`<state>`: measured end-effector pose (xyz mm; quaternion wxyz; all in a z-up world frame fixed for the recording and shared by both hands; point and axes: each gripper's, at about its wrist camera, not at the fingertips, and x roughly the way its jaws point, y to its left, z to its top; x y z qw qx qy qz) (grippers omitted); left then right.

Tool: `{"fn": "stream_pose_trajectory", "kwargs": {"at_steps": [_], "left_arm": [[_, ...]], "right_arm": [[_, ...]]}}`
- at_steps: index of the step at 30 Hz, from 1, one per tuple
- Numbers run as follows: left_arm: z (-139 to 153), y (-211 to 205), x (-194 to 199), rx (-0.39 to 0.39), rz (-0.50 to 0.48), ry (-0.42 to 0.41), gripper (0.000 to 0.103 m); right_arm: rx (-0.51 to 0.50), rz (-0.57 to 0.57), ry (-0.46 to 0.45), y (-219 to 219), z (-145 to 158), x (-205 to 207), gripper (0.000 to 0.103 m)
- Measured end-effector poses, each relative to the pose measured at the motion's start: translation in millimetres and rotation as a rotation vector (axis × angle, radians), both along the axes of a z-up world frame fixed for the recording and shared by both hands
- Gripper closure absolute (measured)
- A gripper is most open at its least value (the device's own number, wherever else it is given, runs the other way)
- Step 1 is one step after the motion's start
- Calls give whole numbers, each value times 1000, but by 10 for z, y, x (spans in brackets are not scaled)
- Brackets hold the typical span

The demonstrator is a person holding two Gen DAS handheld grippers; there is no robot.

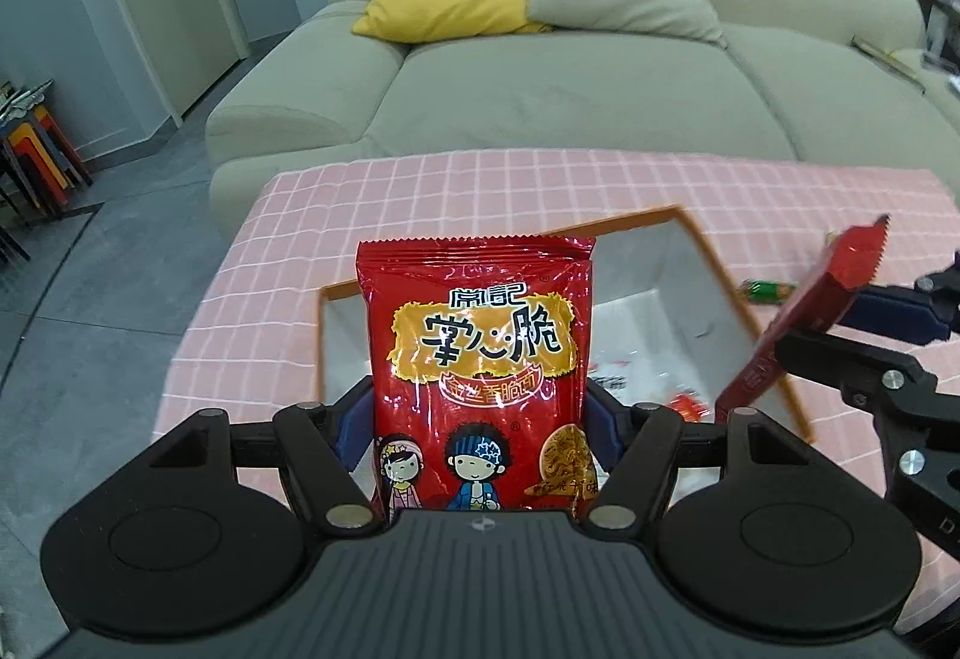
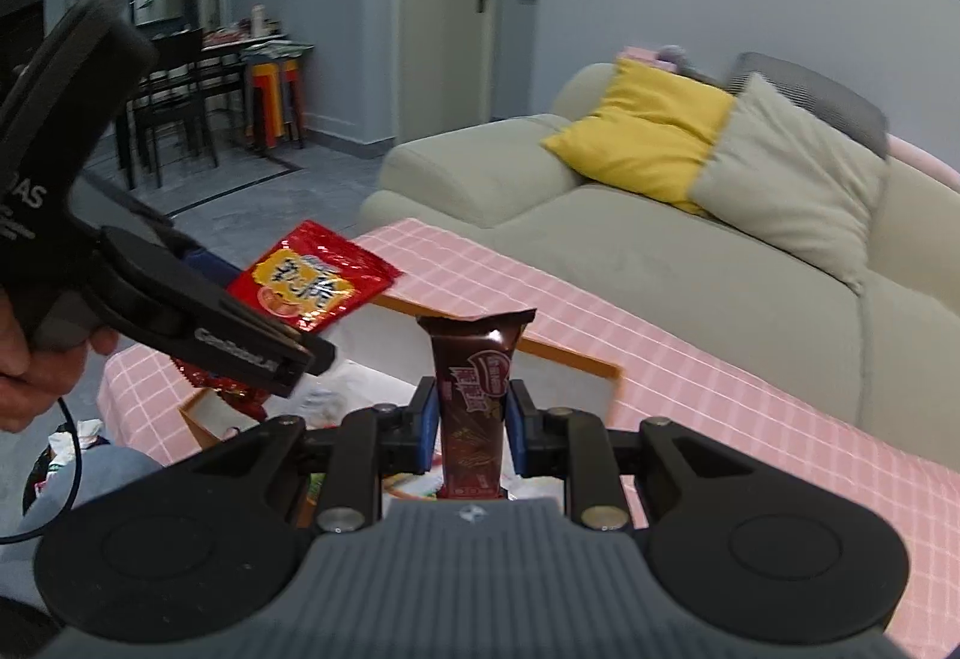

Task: Organize snacks
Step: 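Lift the red bag with the left tool while the right tool carries the chocolate bar over the box, then open both tools to drop the red bag and chocolate bar into the box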

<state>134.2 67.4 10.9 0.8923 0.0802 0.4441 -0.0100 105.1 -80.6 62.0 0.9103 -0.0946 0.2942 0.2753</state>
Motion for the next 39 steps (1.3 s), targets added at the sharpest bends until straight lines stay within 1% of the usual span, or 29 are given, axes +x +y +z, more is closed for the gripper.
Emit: {"fn": "stream_pose_trajectory", "kwargs": {"at_steps": [4, 8, 17, 22, 23, 26, 30, 32, 37, 39], "left_arm": [[-134, 75, 92, 40, -4, 28, 24], [-309, 143, 195, 52, 1, 70, 24], [-667, 263, 430, 68, 5, 176, 24], [-890, 255, 531, 123, 5, 237, 24], [-921, 262, 544, 124, 6, 245, 24], [-1004, 282, 590, 124, 10, 270, 24], [-1067, 243, 634, 159, -12, 288, 24], [-1095, 224, 655, 169, -16, 298, 24], [-1142, 247, 701, 162, -2, 321, 23], [-1155, 238, 709, 170, -8, 327, 21]], "right_arm": [[-46, 37, 10, 260, -89, 133, 83], [-104, 53, 32, 470, -253, 325, 83], [-251, 53, 126, 771, -740, 762, 83], [-354, 86, 144, 944, -983, 873, 84], [-371, 87, 151, 971, -1034, 907, 84], [-400, 90, 161, 1027, -1145, 976, 84], [-439, 105, 145, 1098, -1206, 1005, 84], [-448, 105, 148, 1109, -1232, 1036, 84], [-458, 110, 159, 1074, -1298, 1030, 83], [-464, 119, 166, 1056, -1325, 1031, 83]]}}
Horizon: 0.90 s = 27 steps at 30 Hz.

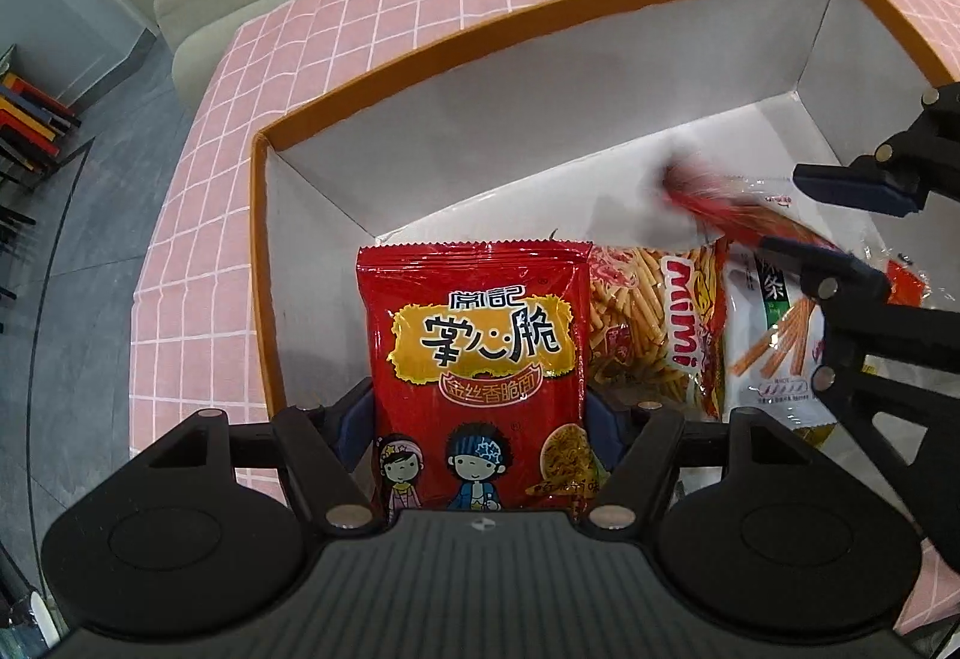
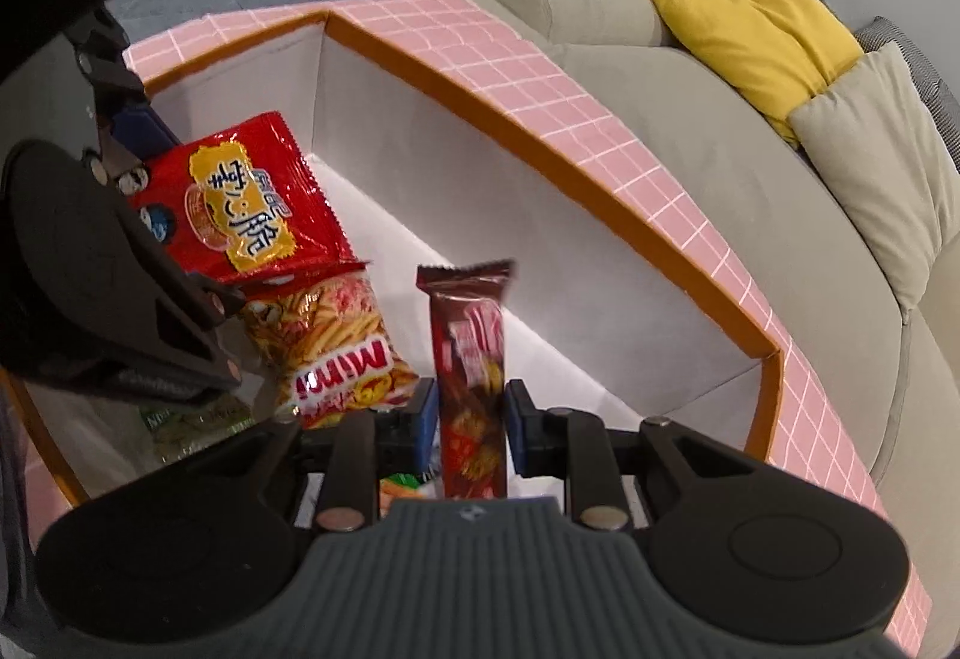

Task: Organize snacks
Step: 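Open both tools to drop the red bag and chocolate bar into the box, then lift both tools away and move toward the sausage and cracker bag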

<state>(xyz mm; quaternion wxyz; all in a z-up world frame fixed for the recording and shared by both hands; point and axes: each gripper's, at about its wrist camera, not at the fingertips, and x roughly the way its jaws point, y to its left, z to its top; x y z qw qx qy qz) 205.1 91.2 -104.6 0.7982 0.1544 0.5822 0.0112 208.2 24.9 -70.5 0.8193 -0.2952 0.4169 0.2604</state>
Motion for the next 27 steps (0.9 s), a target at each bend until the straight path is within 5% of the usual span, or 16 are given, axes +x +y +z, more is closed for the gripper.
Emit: {"fn": "stream_pose_trajectory", "kwargs": {"at_steps": [4, 16, 27], "left_arm": [[-6, 0, 14, 8, -4, -4, 17], [204, -13, -49, -2, -17, -20, 13], [714, -26, -301, -47, 40, -185, 13]], "right_arm": [[5, -1, 16, -38, -8, -8, 82], [84, -16, 66, -131, 260, 8, 40], [197, -100, 36, -340, 749, -138, 22]]}}
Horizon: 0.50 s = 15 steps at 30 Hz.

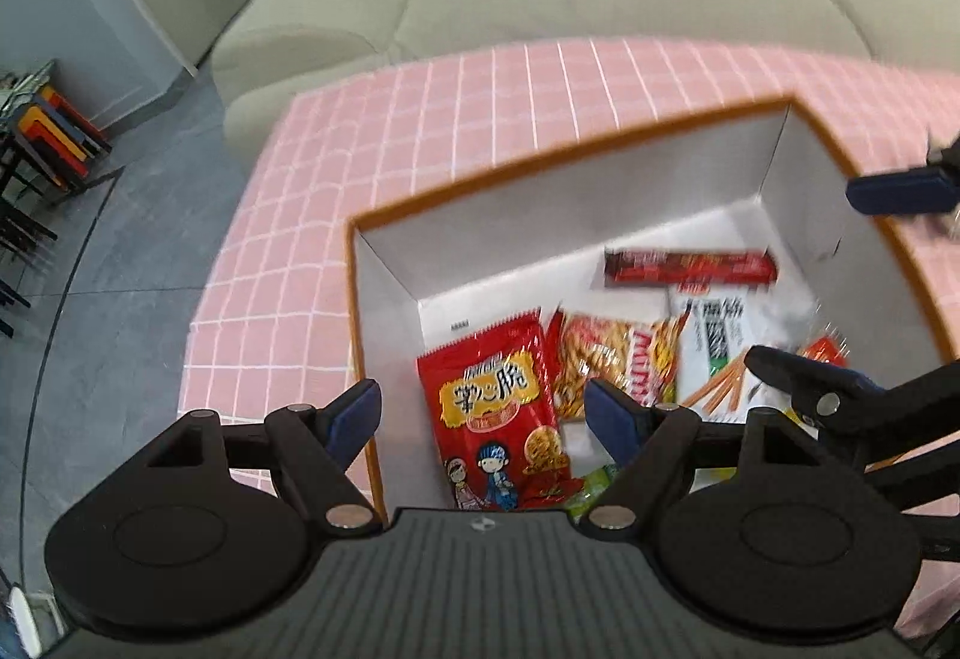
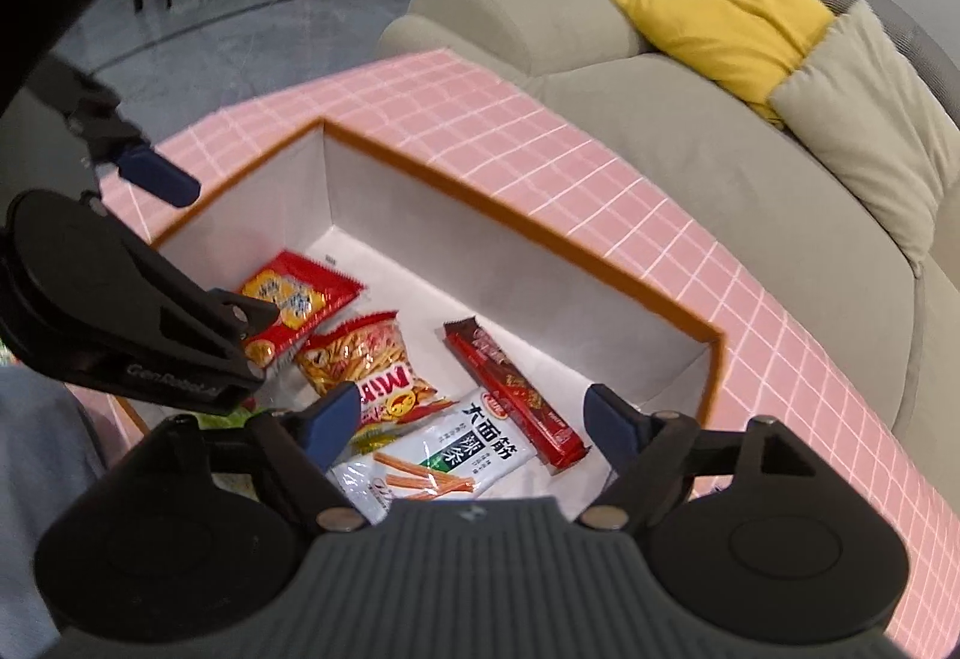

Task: Organize snacks
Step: 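Lift both tools away and move toward the sausage and cracker bag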

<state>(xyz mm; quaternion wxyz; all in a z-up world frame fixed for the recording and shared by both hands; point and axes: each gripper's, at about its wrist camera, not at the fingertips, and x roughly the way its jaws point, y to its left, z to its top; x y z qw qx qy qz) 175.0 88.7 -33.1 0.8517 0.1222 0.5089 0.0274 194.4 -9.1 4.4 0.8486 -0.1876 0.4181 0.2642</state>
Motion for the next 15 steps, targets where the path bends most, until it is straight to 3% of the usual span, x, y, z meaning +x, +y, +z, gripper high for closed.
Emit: {"fn": "stream_pose_trajectory", "kwargs": {"at_steps": [8, 15], "left_arm": [[308, -153, -282, -54, 25, -169, 13], [349, -371, -538, -58, -5, -267, 13]], "right_arm": [[154, -78, -118, -385, 357, -334, 17], [219, -116, -234, -722, 438, -715, 17]]}}
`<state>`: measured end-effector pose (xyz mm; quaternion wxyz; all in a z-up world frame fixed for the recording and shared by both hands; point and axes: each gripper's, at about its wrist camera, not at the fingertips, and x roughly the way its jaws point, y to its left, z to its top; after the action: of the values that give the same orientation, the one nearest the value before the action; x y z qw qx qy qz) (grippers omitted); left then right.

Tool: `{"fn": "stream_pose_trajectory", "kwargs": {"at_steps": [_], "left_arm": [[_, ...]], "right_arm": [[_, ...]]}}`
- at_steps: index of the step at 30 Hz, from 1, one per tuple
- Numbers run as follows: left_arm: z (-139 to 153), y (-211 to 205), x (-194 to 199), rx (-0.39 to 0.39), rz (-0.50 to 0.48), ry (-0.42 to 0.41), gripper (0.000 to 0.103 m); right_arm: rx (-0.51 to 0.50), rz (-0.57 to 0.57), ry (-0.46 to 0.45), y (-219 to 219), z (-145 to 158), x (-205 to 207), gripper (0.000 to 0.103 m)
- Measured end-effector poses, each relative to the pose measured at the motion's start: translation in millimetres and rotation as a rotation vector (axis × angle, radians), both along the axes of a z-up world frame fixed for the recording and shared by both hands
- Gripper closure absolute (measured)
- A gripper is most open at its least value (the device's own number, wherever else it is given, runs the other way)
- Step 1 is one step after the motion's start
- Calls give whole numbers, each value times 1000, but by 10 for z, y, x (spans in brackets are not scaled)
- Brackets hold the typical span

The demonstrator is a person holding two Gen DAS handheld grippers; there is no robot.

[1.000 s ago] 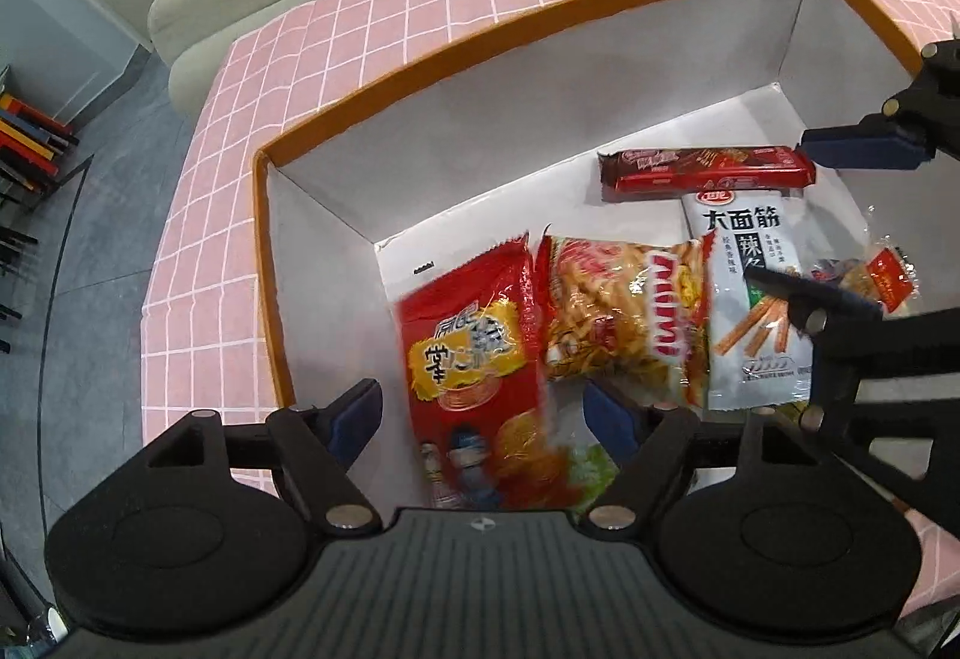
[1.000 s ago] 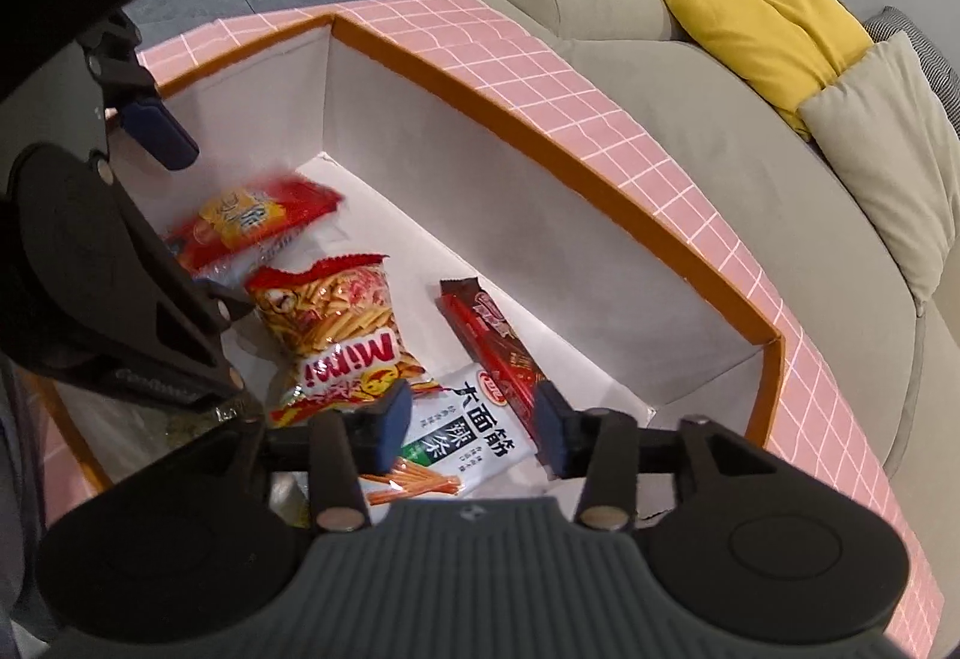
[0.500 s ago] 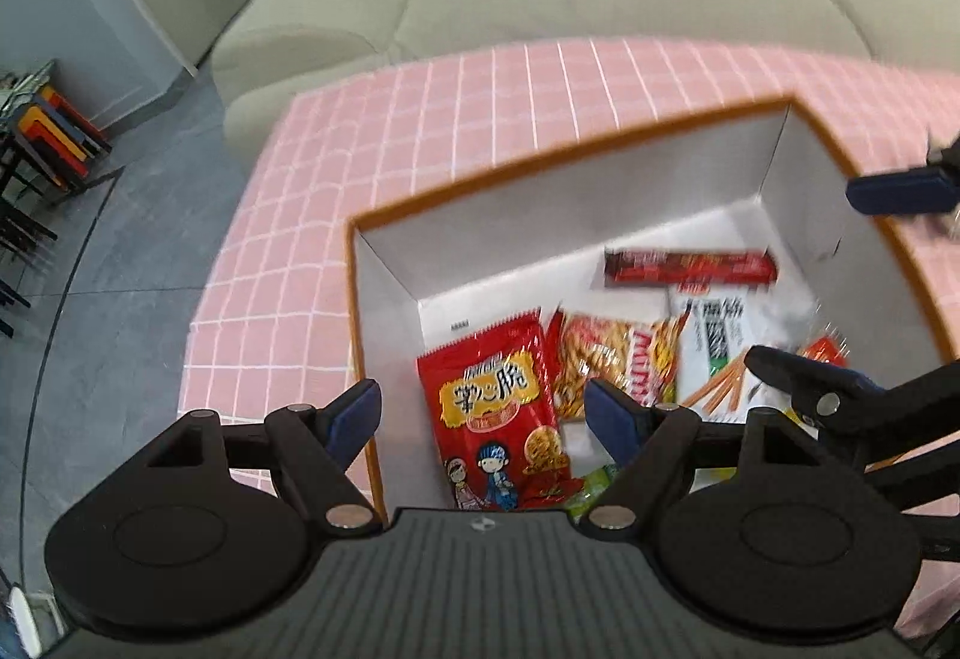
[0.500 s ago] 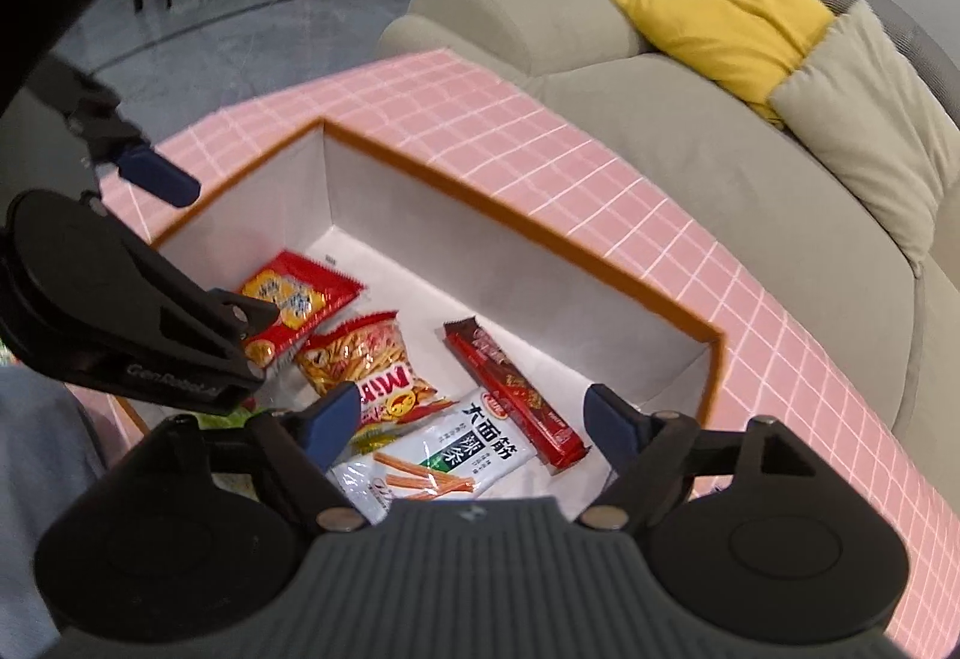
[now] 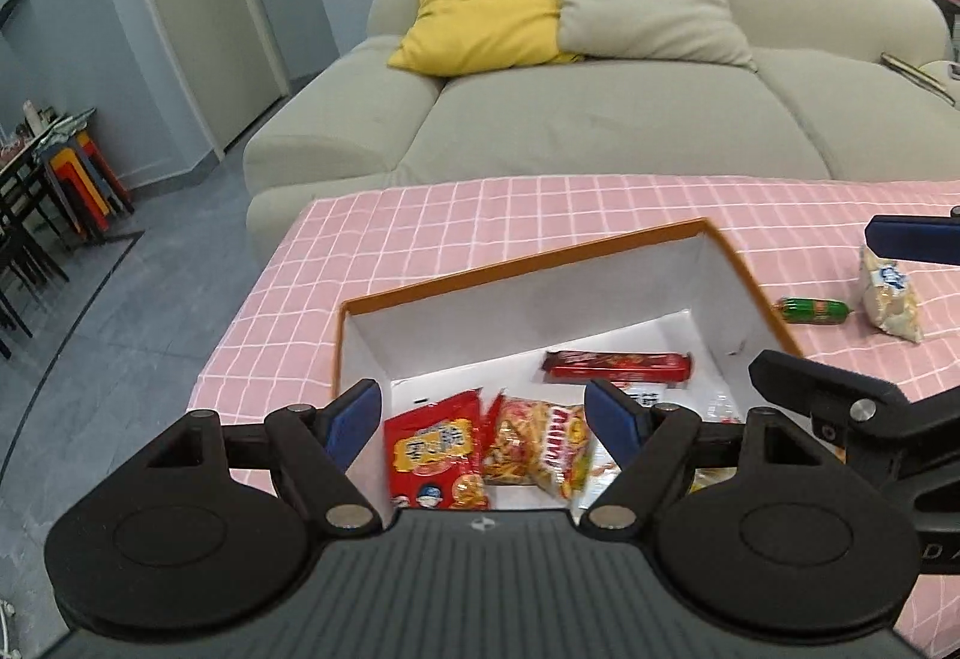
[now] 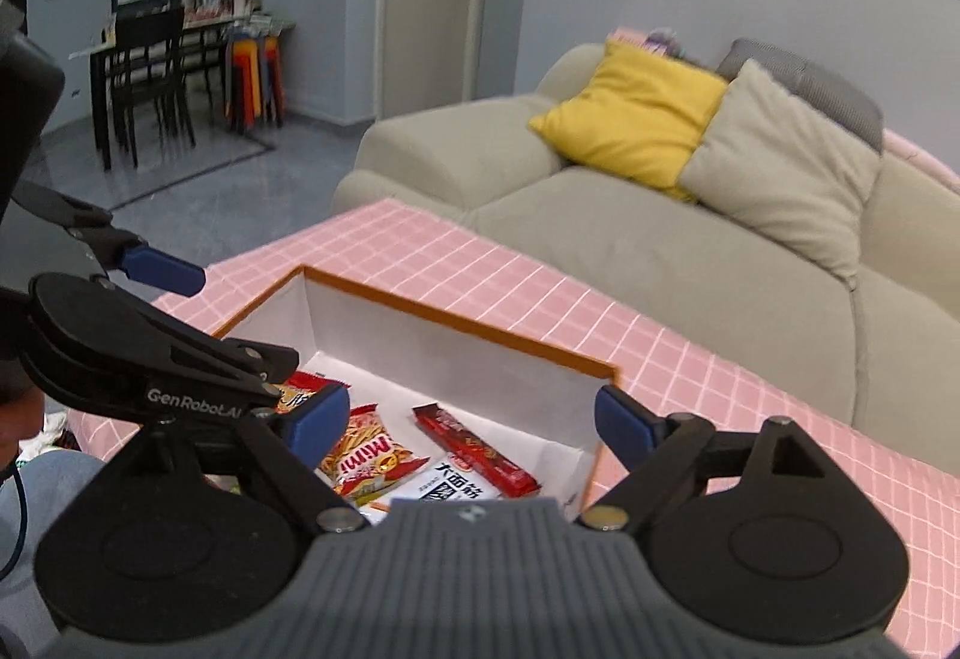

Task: Organize snacks
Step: 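Lift both tools away and move toward the sausage and cracker bag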

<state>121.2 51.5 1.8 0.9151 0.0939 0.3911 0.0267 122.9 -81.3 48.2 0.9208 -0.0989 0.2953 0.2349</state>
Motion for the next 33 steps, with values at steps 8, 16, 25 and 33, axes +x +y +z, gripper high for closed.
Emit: {"fn": "stream_pose_trajectory", "kwargs": {"at_steps": [8, 16, 25, 33], "left_arm": [[-70, -236, -189, -121, -22, -26, 14], [-204, -609, -238, -150, -87, 8, 25], [-294, -1089, -119, -155, -223, 37, 26], [-403, -1433, 151, -89, -329, 76, 26]], "right_arm": [[-15, -68, -25, -342, -166, -349, 17], [18, -186, 49, -842, -429, -479, 17], [-12, -298, 99, -1346, -697, -420, 17], [-29, -401, 114, -1700, -864, -200, 17]]}}
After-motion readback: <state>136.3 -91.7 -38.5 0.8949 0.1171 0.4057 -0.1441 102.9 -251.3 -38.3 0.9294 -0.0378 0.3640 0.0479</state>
